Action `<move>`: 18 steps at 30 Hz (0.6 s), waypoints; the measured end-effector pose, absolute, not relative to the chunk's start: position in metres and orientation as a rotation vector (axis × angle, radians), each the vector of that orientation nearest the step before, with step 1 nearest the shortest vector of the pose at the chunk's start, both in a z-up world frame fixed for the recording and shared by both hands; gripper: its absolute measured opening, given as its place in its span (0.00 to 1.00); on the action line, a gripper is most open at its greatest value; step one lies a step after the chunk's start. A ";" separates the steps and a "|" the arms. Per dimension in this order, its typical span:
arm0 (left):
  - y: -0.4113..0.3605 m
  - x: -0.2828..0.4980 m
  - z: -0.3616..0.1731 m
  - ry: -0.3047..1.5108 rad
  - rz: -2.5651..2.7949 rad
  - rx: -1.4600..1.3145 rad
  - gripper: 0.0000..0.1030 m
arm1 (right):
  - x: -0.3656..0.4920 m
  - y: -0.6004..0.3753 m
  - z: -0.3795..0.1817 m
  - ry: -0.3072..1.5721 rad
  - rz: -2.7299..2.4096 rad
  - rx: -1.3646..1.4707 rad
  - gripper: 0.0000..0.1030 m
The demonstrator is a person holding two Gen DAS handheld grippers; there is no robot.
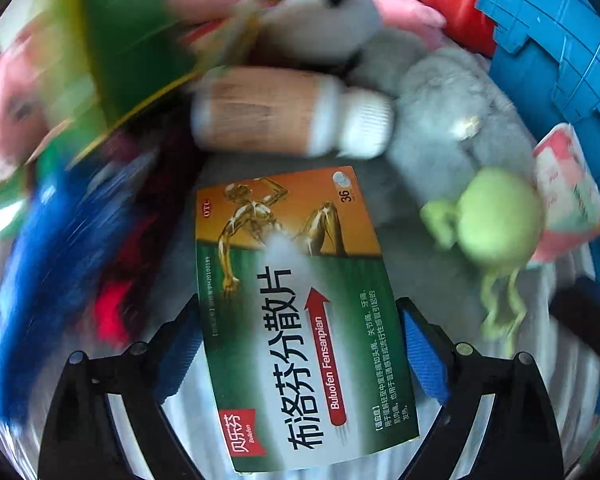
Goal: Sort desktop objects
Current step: 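Grasp the green medicine box with the left gripper while the right grasps the green ball plush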
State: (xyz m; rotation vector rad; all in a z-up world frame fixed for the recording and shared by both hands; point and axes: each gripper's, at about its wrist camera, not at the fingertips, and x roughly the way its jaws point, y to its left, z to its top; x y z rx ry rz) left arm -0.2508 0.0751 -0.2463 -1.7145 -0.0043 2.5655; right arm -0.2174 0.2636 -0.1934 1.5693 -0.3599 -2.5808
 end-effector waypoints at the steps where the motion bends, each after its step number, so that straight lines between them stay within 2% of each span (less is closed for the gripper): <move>1: 0.069 -0.246 -0.247 -0.011 2.571 -1.720 0.89 | -0.220 0.259 -0.196 -0.365 -2.562 1.576 0.71; 6: 0.053 -0.245 -0.243 -0.067 2.562 -1.723 0.87 | -0.235 0.239 -0.210 -0.356 -2.541 1.589 0.72; 10: 0.059 -0.256 -0.244 -0.068 2.573 -1.727 0.86 | -0.255 0.233 -0.220 -0.332 -2.602 1.608 0.78; 14: 0.065 -0.267 -0.241 -0.071 2.570 -1.727 0.85 | -0.271 0.231 -0.230 -0.275 -2.633 1.617 0.78; 16: 0.067 -0.266 -0.237 -0.072 2.573 -1.716 0.85 | -0.275 0.229 -0.235 -0.278 -2.603 1.633 0.64; 18: 0.068 -0.261 -0.233 -0.065 2.570 -1.704 0.85 | -0.270 0.225 -0.233 -0.241 -2.602 1.629 0.63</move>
